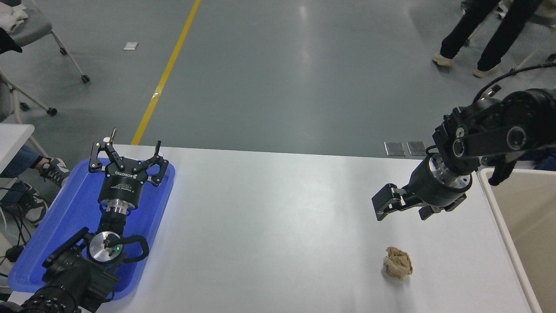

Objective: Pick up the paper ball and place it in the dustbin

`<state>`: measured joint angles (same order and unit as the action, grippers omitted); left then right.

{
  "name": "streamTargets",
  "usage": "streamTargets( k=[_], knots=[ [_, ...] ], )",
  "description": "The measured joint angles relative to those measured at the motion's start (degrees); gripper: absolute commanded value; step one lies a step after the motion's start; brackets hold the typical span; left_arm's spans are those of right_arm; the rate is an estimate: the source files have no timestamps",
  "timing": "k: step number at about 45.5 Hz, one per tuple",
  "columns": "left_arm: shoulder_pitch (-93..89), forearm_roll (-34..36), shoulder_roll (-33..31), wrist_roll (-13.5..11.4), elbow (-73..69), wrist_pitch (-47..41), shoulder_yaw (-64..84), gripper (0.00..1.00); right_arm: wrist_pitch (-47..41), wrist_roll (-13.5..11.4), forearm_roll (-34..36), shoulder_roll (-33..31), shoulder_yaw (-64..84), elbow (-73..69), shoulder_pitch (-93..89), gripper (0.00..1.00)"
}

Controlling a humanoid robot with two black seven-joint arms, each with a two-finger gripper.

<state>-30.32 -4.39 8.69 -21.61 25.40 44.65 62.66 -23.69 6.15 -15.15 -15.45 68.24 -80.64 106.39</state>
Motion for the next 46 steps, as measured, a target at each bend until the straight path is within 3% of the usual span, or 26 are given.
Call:
streamTargets(
  k=[38,46],
  knots=[
    [0.0,0.0,0.0,0.0,0.0,0.0,0.0,1.0,10.2,0.0,-8.9,-1.5,-9.8,16.7,-28.4,1.0],
    [0.0,0.0,0.0,0.0,0.0,0.0,0.0,1.0,10.8,0.0,-10.4,-1.3,-10.4,18.2,-30.7,0.96]
  ],
)
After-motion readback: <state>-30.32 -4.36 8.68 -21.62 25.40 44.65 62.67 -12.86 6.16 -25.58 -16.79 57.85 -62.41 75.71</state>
